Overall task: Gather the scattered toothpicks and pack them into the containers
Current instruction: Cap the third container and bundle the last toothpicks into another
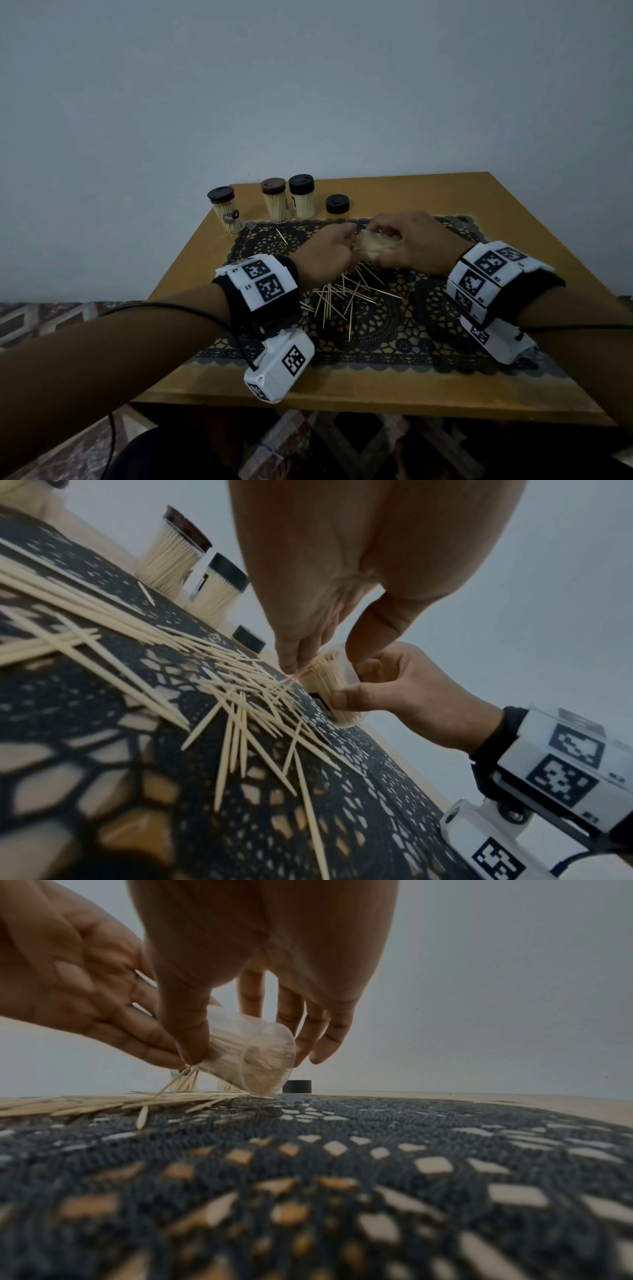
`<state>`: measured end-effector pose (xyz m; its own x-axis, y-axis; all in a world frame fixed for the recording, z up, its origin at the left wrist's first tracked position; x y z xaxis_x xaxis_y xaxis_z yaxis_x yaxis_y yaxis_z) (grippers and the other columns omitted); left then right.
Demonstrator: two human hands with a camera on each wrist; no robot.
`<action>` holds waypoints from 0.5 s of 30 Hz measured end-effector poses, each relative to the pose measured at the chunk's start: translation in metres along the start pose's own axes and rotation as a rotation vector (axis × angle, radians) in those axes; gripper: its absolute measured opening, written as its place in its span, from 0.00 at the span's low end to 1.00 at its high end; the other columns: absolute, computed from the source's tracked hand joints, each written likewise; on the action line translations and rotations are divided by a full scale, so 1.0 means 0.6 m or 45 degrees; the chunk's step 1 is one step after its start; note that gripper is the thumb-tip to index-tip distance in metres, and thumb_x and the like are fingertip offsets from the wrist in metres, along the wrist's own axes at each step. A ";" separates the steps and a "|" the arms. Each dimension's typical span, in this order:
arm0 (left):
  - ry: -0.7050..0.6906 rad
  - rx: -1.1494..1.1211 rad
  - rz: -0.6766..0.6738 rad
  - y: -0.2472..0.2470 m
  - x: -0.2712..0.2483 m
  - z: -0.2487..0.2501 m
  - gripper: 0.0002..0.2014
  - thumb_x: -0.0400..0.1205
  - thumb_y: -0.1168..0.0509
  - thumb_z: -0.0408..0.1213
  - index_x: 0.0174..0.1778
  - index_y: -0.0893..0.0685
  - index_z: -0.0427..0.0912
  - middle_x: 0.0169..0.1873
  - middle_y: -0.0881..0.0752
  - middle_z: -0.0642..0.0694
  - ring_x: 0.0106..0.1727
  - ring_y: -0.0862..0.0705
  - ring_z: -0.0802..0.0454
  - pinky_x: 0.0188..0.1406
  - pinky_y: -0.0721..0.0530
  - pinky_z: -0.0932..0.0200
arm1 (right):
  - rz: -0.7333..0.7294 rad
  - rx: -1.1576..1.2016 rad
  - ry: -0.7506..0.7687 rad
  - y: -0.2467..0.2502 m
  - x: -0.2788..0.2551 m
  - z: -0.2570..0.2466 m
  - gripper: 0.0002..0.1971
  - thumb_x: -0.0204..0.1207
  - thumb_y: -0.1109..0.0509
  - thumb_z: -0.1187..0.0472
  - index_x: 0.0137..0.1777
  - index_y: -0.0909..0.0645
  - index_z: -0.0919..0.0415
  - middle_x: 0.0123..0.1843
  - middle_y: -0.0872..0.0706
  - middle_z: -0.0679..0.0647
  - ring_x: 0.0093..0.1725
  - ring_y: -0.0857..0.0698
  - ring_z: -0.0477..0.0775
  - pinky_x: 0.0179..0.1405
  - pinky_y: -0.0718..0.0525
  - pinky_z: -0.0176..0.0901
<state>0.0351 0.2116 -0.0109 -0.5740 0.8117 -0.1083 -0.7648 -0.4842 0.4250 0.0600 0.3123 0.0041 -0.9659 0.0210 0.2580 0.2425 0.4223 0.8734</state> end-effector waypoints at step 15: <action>-0.194 0.423 -0.011 0.035 -0.005 0.008 0.30 0.66 0.40 0.27 0.67 0.21 0.43 0.66 0.20 0.43 0.59 0.17 0.37 0.59 0.18 0.35 | 0.021 0.037 0.054 0.004 0.002 -0.007 0.23 0.66 0.17 0.53 0.61 0.16 0.54 0.48 0.14 0.47 0.43 0.19 0.46 0.36 0.28 0.28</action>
<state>0.0222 0.2006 0.0024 -0.4982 0.8670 0.0114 -0.6182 -0.3645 0.6964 0.0599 0.3098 0.0081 -0.9569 -0.0099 0.2902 0.2552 0.4486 0.8566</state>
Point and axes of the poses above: each hand's wrist, its own x-axis towards the middle knuckle, its own y-axis out of the back of the hand, z = x × y, the point moved 10 cm from there along x, towards the middle knuckle
